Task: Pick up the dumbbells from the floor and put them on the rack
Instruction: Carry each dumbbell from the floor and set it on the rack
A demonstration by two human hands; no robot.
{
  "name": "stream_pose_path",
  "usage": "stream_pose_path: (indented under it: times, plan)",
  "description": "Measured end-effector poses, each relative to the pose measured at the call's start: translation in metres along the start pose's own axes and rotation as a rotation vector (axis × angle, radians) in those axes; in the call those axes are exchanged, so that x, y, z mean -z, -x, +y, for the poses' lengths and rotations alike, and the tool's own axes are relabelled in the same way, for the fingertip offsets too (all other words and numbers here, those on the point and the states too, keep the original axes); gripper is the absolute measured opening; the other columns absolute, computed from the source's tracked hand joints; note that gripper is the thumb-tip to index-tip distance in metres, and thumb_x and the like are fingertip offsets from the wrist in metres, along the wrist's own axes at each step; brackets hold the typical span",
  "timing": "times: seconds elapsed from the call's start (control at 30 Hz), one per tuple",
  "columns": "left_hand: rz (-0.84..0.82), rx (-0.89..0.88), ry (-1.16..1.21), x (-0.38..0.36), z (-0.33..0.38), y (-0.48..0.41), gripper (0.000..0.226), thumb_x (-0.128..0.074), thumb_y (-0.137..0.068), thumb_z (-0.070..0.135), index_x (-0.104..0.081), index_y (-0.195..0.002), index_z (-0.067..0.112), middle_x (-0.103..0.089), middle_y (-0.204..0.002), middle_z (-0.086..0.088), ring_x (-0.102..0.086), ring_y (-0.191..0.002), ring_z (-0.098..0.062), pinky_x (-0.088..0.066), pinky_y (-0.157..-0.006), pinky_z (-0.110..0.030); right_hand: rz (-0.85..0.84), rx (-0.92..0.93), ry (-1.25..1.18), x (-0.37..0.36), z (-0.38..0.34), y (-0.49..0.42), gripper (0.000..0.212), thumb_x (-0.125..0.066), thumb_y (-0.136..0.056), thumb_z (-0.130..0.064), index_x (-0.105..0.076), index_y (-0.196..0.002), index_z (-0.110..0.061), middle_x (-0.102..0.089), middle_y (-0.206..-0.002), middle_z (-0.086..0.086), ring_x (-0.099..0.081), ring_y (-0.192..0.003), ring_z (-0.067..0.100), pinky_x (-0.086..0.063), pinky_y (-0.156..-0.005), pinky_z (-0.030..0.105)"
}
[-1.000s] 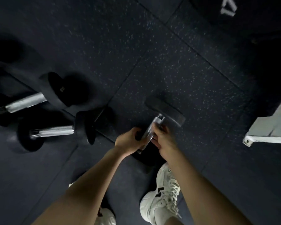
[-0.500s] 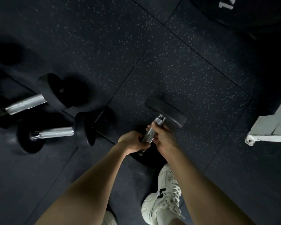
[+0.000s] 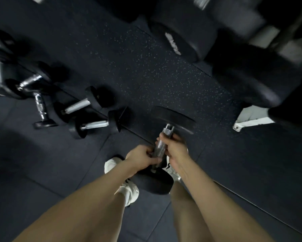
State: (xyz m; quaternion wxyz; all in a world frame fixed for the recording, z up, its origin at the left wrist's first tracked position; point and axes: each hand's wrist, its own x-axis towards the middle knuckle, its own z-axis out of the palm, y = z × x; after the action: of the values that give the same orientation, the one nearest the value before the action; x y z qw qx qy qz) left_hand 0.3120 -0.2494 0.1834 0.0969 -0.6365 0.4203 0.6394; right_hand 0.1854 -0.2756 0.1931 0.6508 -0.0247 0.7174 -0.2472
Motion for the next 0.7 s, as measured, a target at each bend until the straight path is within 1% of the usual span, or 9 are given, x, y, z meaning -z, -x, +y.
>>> stream_pose_path:
  times: [0.1, 0.2, 0.27, 0.33, 0.47, 0.5, 0.57, 0.63, 0.7]
  plan:
    - [-0.007, -0.028, 0.026, 0.013, 0.038, 0.083, 0.02, -0.075, -0.07, 0.045, -0.066, -0.067, 0.026, -0.066, -0.066, 0.005, -0.059, -0.068, -0.012, -0.052, -0.081, -0.038, 0.001, 0.041, -0.033, 0.007, -0.032, 0.086, 0.012, -0.069, -0.083, -0.005, -0.066, -0.094, -0.009, -0.068, -0.084, 0.007, -0.064, -0.087, 0.023, -0.051, -0.094, 0.044]
    - [0.01, -0.06, 0.078, 0.023, 0.086, 0.168, 0.022, -0.077, -0.063, 0.044, -0.071, -0.068, 0.024, -0.075, -0.072, -0.001, -0.065, -0.07, -0.013, -0.053, -0.084, -0.041, -0.008, 0.088, -0.056, 0.019, -0.073, 0.176, 0.008, -0.07, -0.083, -0.005, -0.067, -0.086, -0.011, -0.067, -0.081, 0.007, -0.064, -0.083, 0.024, -0.052, -0.094, 0.048]
    - [0.022, -0.103, 0.091, 0.031, 0.122, 0.22, 0.017, -0.078, -0.06, 0.043, -0.071, -0.063, 0.028, -0.073, -0.066, 0.004, -0.065, -0.068, -0.013, -0.054, -0.084, -0.04, -0.021, 0.126, -0.077, 0.029, -0.102, 0.229, 0.007, -0.07, -0.083, -0.005, -0.066, -0.083, -0.012, -0.067, -0.079, 0.008, -0.063, -0.083, 0.026, -0.052, -0.094, 0.051]
    - [0.03, -0.153, 0.088, 0.036, 0.157, 0.267, 0.013, -0.079, -0.064, 0.038, -0.072, -0.064, 0.027, -0.069, -0.062, 0.007, -0.062, -0.065, -0.01, -0.053, -0.08, -0.036, -0.03, 0.17, -0.078, 0.041, -0.131, 0.277, 0.007, -0.069, -0.083, -0.006, -0.066, -0.082, -0.012, -0.067, -0.078, 0.007, -0.064, -0.081, 0.026, -0.053, -0.092, 0.052]
    - [0.061, -0.227, 0.051, 0.041, 0.23, 0.338, 0.022, -0.078, -0.074, 0.029, -0.076, -0.088, 0.012, -0.075, -0.079, -0.004, -0.062, -0.067, -0.005, -0.054, -0.078, -0.03, -0.024, 0.26, -0.076, 0.068, -0.191, 0.351, 0.009, -0.069, -0.083, -0.007, -0.065, -0.078, -0.013, -0.067, -0.077, 0.006, -0.065, -0.08, 0.025, -0.054, -0.087, 0.044]
    - [0.07, -0.249, 0.049, 0.042, 0.248, 0.351, 0.023, -0.078, -0.075, 0.026, -0.075, -0.089, 0.009, -0.074, -0.077, -0.002, -0.061, -0.062, 0.0, -0.054, -0.072, -0.023, -0.022, 0.282, -0.08, 0.075, -0.206, 0.364, 0.011, -0.07, -0.083, -0.007, -0.064, -0.077, -0.014, -0.067, -0.077, 0.006, -0.065, -0.08, 0.025, -0.054, -0.086, 0.043]
    - [0.081, -0.287, 0.043, 0.042, 0.282, 0.372, 0.021, -0.076, -0.077, 0.021, -0.074, -0.09, 0.005, -0.068, -0.069, 0.004, -0.056, -0.049, 0.009, -0.047, -0.055, -0.007, -0.02, 0.323, -0.09, 0.088, -0.233, 0.385, 0.012, -0.069, -0.083, -0.006, -0.064, -0.077, -0.014, -0.066, -0.079, 0.007, -0.065, -0.082, 0.025, -0.053, -0.087, 0.043]
    - [0.095, -0.328, 0.043, 0.043, 0.317, 0.385, 0.018, -0.076, -0.077, 0.018, -0.074, -0.089, 0.004, -0.064, -0.065, 0.006, -0.056, -0.049, 0.007, -0.043, -0.05, -0.003, -0.013, 0.366, -0.096, 0.101, -0.263, 0.4, 0.011, -0.07, -0.082, -0.005, -0.064, -0.078, -0.013, -0.065, -0.081, 0.007, -0.064, -0.085, 0.025, -0.053, -0.089, 0.044]
    - [0.098, -0.365, 0.045, 0.043, 0.347, 0.392, 0.013, -0.076, -0.077, 0.017, -0.072, -0.083, 0.006, -0.062, -0.063, 0.006, -0.055, -0.054, 0.003, -0.043, -0.05, -0.004, 0.004, 0.399, -0.113, 0.113, -0.29, 0.409, 0.011, -0.07, -0.082, -0.004, -0.063, -0.078, -0.012, -0.065, -0.08, 0.006, -0.064, -0.086, 0.025, -0.052, -0.091, 0.045]
